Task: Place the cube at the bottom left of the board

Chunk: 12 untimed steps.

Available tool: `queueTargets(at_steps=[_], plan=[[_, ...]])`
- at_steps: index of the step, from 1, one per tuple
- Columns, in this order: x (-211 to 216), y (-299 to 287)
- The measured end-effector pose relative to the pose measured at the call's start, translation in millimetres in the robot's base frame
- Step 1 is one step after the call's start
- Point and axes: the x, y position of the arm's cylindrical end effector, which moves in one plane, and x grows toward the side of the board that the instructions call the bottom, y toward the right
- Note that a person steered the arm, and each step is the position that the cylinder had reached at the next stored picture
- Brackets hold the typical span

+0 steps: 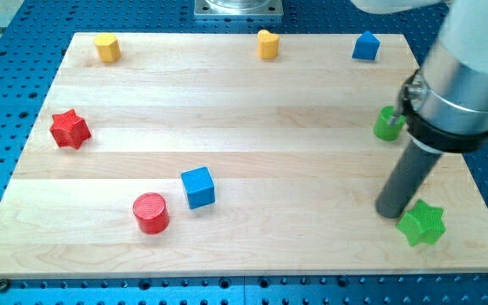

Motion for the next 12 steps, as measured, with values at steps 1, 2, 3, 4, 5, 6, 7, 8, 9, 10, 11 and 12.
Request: queueTargets(at_steps=[1, 2, 3, 4, 5, 6, 7, 8, 9, 10, 11, 12], plan=[[-2.7, -38.8], [-0.2, -61.8], [10.4, -64.1], [14.9, -68.6], [14.9, -74.8], [14.9, -77.1], [14.9, -77.4], [14.9, -78.9], [17.0, -125.0], [-4.6, -152.2], [-10.2, -191.6], [-25.8, -227.8]])
